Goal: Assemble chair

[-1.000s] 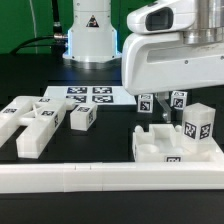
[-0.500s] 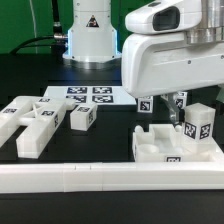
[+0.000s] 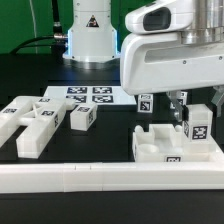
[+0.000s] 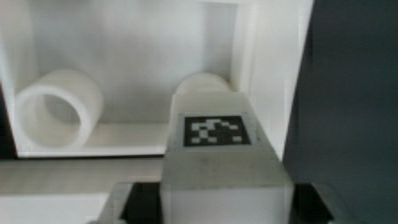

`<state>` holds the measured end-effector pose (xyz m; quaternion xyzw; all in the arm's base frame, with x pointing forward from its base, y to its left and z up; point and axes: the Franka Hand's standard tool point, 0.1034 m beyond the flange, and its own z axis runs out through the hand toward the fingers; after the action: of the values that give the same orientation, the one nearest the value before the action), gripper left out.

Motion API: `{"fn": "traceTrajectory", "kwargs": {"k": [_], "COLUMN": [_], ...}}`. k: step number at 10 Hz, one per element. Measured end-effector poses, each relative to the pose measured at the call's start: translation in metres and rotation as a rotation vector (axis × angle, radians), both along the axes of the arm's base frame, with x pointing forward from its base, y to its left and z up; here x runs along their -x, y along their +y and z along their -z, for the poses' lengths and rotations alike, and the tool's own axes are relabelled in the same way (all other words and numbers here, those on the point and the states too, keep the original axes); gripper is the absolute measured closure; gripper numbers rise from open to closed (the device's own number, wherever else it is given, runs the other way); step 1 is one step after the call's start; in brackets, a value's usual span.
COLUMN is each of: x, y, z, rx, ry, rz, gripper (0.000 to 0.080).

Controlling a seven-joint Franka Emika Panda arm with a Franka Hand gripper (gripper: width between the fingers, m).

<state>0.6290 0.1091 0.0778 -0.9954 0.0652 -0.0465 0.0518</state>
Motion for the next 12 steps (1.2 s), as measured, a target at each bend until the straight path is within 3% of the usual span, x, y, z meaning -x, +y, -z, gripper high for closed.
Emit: {"fn": "traceTrajectory", "kwargs": {"k": [4,7,11,12], "x": [-0.0007,-0.001,-0.0012,-0.0011], "y": [-0.0037,-0.0043,-0.0029,-0.003], "z": [0.0006,0.0007,0.0008,0.0009], "rx": [-0.062,-0.092,-0.105,-0.101], "ry": [0.055,0.088,0.095,0.092], "rz": [0.551,0.813,0.903,0.869], "gripper": [0.0511,0.051,0.0509,0.0282]}}
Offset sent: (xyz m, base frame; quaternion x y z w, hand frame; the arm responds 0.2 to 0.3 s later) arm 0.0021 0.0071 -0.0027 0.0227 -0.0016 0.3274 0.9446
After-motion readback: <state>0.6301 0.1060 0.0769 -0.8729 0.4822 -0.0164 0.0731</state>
